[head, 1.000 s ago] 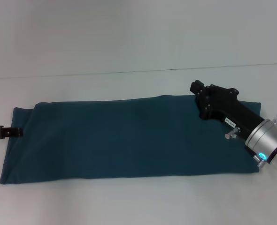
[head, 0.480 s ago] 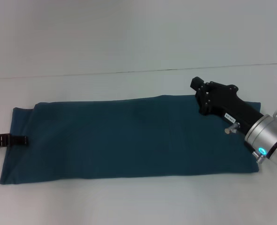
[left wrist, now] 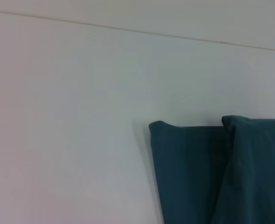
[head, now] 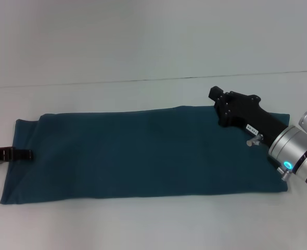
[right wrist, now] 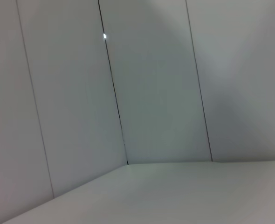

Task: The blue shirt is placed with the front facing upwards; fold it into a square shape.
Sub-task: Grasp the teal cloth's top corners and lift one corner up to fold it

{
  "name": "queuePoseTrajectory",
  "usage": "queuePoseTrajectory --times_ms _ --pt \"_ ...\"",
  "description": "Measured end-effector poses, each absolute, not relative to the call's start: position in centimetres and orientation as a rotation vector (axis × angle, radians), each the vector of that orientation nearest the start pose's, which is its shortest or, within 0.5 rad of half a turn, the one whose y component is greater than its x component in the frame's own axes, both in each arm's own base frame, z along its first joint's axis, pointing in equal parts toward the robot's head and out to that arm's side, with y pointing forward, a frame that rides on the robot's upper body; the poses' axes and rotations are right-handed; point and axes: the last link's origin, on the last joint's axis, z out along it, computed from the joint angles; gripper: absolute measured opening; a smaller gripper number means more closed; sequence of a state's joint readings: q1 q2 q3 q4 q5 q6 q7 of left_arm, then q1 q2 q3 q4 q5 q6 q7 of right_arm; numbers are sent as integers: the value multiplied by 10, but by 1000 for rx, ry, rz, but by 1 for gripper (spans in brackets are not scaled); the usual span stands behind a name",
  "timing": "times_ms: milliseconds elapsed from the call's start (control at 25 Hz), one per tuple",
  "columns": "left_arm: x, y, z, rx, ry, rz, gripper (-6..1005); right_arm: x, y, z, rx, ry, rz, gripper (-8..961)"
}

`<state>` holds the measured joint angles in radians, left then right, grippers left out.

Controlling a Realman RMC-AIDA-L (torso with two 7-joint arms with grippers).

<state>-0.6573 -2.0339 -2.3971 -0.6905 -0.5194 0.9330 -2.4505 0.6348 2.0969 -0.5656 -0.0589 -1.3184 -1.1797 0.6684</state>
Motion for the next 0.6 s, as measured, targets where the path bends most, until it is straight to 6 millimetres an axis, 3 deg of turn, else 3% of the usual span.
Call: queuePoseTrajectory --times_ms 440,600 --pt "-313 399 41 -1908 -1399 -103 859 268 369 -45 -2034 660 918 -2" --pt "-311 399 42 -1921 -1403 -97 713 268 369 -45 -2031 668 929 -2"
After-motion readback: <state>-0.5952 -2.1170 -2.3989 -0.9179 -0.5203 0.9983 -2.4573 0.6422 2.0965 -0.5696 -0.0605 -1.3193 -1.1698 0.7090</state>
